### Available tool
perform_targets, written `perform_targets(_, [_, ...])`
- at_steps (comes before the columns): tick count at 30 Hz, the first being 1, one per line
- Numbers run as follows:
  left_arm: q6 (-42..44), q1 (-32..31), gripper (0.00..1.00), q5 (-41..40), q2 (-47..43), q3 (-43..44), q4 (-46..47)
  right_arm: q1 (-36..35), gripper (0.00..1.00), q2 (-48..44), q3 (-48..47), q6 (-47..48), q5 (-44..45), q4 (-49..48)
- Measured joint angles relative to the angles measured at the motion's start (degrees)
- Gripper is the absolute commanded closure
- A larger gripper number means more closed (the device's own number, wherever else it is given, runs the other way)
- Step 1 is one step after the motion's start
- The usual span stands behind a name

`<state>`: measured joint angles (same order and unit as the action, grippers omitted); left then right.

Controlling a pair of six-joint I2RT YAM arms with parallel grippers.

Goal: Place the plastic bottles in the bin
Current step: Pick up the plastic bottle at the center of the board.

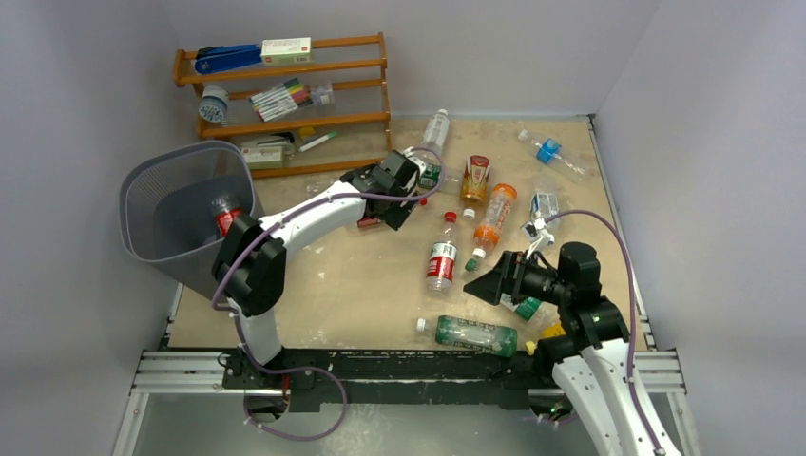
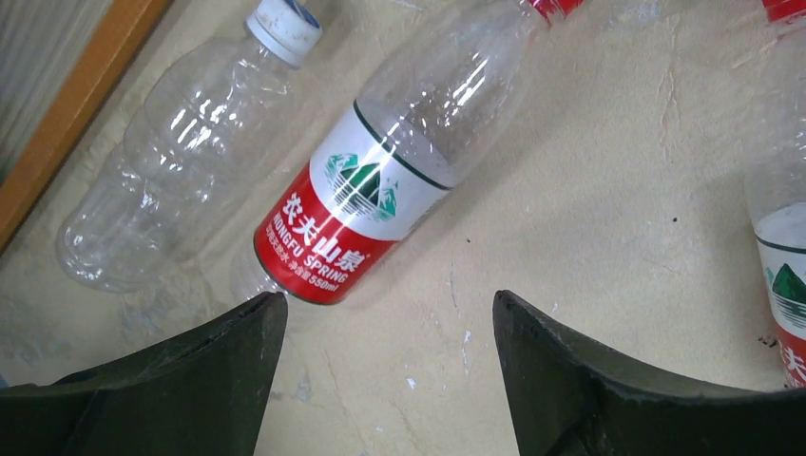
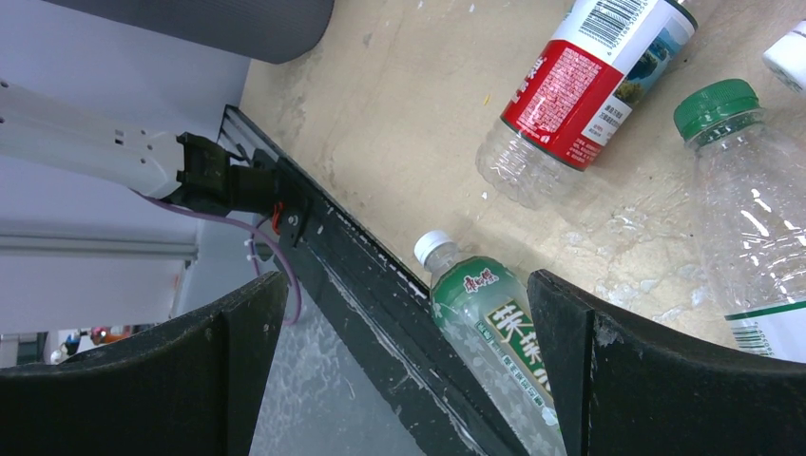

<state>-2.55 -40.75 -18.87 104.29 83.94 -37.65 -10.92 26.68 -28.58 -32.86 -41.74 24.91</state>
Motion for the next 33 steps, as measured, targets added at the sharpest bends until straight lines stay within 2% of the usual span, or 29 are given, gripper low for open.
perform_targets(17, [10.5,1.3,0.26,0.0,9.6,1.4,8.7,0.0,0.00,-0.9,0.0,0.0,0.2,1.3])
perform_targets(26, [12.8,2.1,0.27,-2.3,12.3,1.9,12.9,0.0,0.00,-0.8,0.0,0.1,0.2,1.4])
perform_targets(33, [12.6,2.1,0.33,-2.2,13.7,1.8,13.0,0.0,0.00,-0.7,0.0,0.1,0.2,1.4])
